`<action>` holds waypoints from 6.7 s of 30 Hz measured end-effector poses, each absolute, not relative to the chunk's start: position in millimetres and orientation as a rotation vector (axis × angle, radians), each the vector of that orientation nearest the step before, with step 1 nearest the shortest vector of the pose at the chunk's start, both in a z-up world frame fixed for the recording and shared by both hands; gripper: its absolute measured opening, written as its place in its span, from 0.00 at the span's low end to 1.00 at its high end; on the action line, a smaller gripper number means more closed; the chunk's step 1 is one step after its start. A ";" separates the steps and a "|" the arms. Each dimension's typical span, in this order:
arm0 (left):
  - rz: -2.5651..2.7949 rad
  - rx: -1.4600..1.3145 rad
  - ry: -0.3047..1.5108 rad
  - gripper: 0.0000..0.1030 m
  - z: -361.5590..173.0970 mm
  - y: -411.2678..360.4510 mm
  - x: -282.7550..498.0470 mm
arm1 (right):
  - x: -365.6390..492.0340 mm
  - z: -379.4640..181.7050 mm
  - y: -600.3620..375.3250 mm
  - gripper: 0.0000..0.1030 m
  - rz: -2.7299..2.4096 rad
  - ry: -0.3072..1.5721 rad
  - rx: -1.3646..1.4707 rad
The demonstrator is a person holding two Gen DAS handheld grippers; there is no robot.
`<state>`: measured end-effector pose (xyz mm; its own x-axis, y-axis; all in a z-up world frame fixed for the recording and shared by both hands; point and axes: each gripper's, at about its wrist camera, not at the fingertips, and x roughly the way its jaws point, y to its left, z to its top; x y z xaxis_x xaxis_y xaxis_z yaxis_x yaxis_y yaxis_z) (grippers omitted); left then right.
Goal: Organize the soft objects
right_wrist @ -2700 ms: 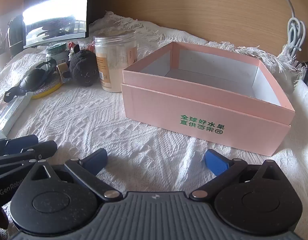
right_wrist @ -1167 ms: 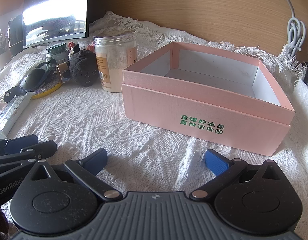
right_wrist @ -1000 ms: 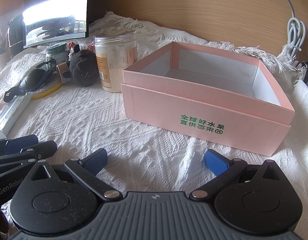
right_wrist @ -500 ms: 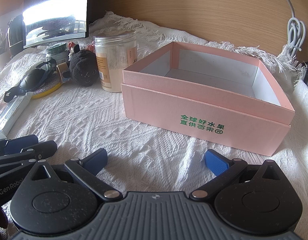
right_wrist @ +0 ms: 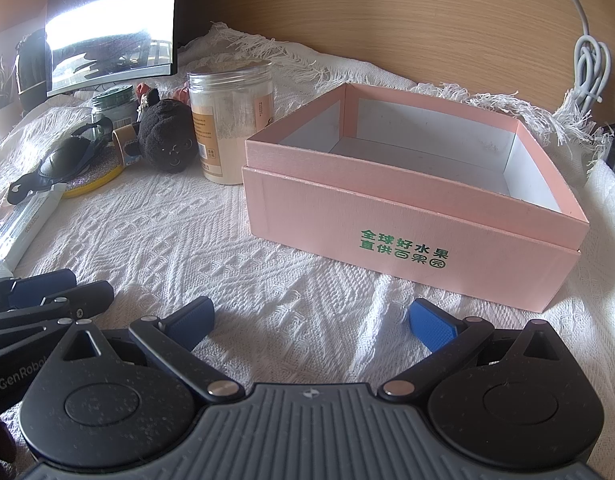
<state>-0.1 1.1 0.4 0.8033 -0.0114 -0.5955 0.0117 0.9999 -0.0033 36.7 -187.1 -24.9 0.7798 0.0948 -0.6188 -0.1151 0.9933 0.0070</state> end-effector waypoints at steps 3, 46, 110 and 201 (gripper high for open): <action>-0.013 -0.003 0.638 0.36 0.3 1.7 0.0 | 36.7 -25.0 -187.1 1.00 0.113 0.667 -0.031; 0.041 -0.171 0.788 0.31 66.6 180.1 38.7 | 88.4 77.4 -124.1 1.00 0.162 0.827 -0.075; -0.064 -0.405 0.811 0.82 52.3 351.7 93.0 | 176.6 34.4 125.5 0.52 0.472 0.723 -0.354; -0.127 -0.389 0.825 0.82 60.5 280.1 83.1 | 173.6 57.4 31.9 0.76 0.391 1.051 0.090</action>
